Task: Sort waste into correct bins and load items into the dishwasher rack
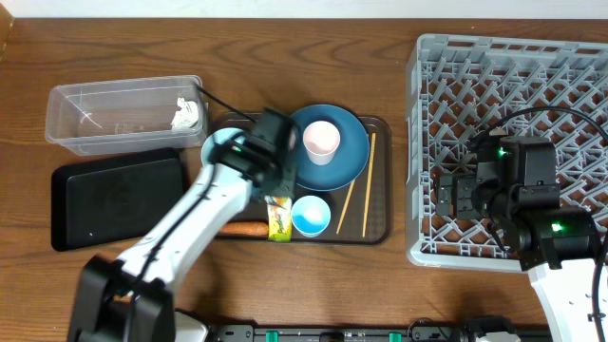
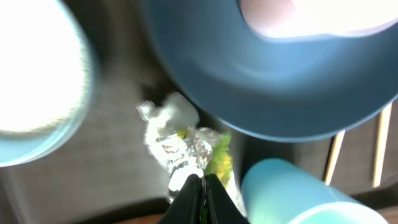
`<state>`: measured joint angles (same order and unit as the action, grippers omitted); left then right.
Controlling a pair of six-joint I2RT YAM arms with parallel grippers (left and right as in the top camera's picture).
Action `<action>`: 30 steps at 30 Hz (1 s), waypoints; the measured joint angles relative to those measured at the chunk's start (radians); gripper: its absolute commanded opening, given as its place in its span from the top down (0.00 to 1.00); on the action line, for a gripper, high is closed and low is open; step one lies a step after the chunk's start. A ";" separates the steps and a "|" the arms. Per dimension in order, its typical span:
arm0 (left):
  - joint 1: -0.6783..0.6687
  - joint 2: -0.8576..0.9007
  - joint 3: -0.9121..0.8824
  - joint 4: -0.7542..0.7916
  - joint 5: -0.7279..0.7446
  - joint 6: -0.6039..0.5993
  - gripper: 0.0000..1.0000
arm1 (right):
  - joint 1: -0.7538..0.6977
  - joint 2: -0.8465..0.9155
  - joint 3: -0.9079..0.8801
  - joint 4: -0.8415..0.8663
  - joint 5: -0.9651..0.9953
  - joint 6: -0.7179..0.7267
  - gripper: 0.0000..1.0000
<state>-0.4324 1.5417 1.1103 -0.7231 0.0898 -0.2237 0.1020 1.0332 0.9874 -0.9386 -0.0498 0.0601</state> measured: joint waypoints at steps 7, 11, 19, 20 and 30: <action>0.194 -0.156 0.159 0.043 -0.052 0.034 0.94 | 0.000 0.000 0.000 0.000 0.000 0.000 0.01; 0.315 -0.175 0.173 0.146 -0.101 0.041 0.94 | 0.000 0.000 0.000 0.000 0.000 0.000 0.01; 0.540 -0.060 0.173 0.380 -0.143 0.041 0.94 | 0.000 0.000 0.000 0.000 0.000 0.000 0.01; 0.563 -0.038 0.173 0.403 -0.146 0.041 0.94 | 0.000 0.000 0.000 0.000 0.000 0.000 0.01; 0.631 0.056 0.173 0.464 -0.137 0.043 0.55 | 0.000 0.000 0.000 0.000 0.000 0.000 0.01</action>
<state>0.1989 1.5974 1.2835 -0.2592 -0.0475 -0.1802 0.1020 1.0332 0.9874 -0.9390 -0.0498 0.0601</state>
